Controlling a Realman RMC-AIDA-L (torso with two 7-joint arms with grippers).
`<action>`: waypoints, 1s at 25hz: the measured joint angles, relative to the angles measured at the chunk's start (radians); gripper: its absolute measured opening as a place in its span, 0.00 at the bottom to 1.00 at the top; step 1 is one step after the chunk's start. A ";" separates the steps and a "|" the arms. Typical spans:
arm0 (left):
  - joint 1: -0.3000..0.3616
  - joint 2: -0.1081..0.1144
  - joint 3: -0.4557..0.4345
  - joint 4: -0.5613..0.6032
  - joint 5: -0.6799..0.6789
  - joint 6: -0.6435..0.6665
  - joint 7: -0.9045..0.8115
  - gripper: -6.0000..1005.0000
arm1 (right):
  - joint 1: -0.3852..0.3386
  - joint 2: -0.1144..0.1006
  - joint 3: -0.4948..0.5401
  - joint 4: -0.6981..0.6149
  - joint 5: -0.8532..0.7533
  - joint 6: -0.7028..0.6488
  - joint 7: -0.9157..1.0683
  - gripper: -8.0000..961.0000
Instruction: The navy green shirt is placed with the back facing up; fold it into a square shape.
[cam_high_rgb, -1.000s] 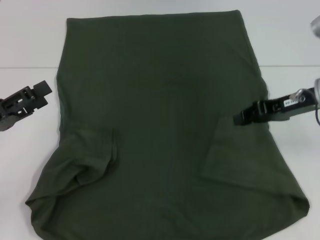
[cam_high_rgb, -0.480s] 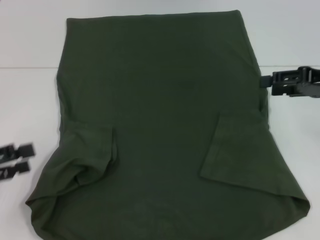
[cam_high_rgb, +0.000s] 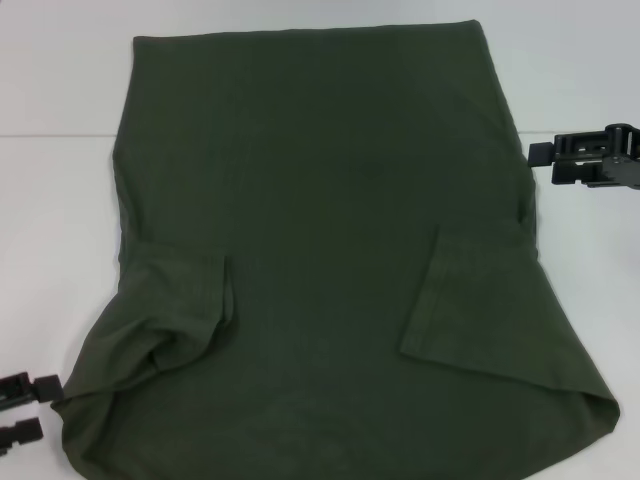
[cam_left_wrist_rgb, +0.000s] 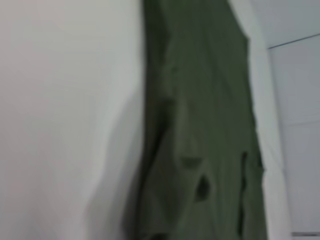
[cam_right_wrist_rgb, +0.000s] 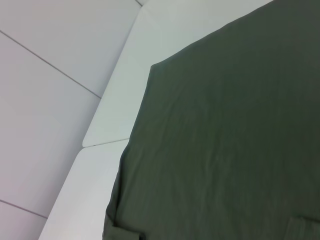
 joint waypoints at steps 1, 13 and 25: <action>-0.002 -0.004 -0.001 -0.003 0.010 -0.012 -0.004 0.88 | 0.000 0.000 0.000 0.000 0.000 0.001 0.000 0.72; -0.050 -0.011 0.000 -0.114 0.031 -0.152 -0.047 0.88 | -0.008 -0.002 0.004 0.001 0.006 -0.001 0.001 0.72; -0.080 -0.022 0.011 -0.126 0.045 -0.206 -0.047 0.87 | -0.012 -0.003 0.025 0.002 0.007 -0.005 0.001 0.72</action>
